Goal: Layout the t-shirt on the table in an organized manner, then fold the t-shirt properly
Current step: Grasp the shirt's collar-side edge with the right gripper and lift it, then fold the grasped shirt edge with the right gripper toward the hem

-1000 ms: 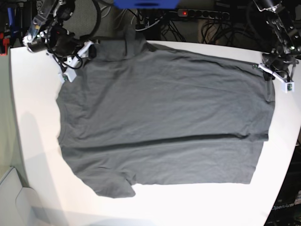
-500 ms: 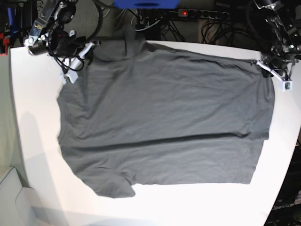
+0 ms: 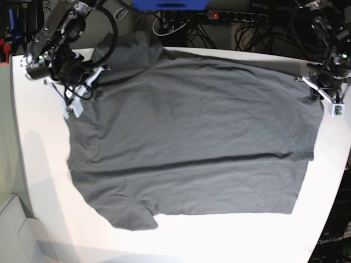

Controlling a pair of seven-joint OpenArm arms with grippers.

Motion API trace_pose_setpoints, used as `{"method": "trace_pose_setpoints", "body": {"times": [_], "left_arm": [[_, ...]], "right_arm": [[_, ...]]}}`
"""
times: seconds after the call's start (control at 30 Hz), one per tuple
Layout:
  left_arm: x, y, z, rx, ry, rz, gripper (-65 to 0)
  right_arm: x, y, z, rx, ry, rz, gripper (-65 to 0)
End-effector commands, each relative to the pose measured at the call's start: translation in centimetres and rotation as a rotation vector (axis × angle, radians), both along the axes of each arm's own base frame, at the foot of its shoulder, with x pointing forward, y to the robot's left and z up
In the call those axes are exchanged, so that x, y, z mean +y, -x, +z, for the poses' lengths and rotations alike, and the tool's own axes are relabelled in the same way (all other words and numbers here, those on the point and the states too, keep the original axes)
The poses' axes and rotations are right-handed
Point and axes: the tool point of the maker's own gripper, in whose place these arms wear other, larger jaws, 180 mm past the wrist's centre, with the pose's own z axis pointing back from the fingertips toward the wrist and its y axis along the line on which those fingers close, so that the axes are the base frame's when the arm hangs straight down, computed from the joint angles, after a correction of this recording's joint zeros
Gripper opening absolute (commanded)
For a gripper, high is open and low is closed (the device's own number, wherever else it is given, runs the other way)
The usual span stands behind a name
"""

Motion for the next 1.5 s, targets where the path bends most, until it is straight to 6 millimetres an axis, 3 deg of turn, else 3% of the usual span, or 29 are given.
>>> {"method": "trace_pose_setpoints", "body": {"times": [0.0, 0.4, 0.67, 0.9, 1.03, 1.3, 1.47], "left_arm": [[0.6, -0.8, 1.5, -0.042, -0.029, -0.006, -57.0], [0.8, -4.1, 2.2, -0.102, 0.01, 0.015, -57.0], [0.8, -5.2, 2.7, -0.126, 0.02, 0.019, -57.0], [1.6, -5.5, 3.5, -0.157, 0.024, 0.046, -57.0], [2.4, -5.2, 3.8, -0.17, 0.022, 0.07, -57.0], [2.2, -7.7, 5.8, -0.241, 0.029, 0.072, -57.0], [1.9, -8.9, 5.4, -0.251, 0.072, 0.089, -57.0]], "right_arm": [[-0.1, -1.3, 1.2, -0.056, 0.003, 0.0, -64.8], [-1.9, -4.6, 3.4, -0.14, 0.054, 0.008, -64.8], [-2.5, -5.8, 2.1, -0.103, 0.027, 0.006, -64.9], [-2.6, -6.8, 3.2, -0.139, 0.033, 0.006, -64.9], [-1.6, -7.5, 4.5, -0.207, -0.033, 0.043, -64.9], [-0.8, -9.1, 6.3, -0.282, -0.088, 0.065, -64.8], [-0.9, -10.4, 7.6, -0.325, -0.088, 0.06, -64.8]]}}
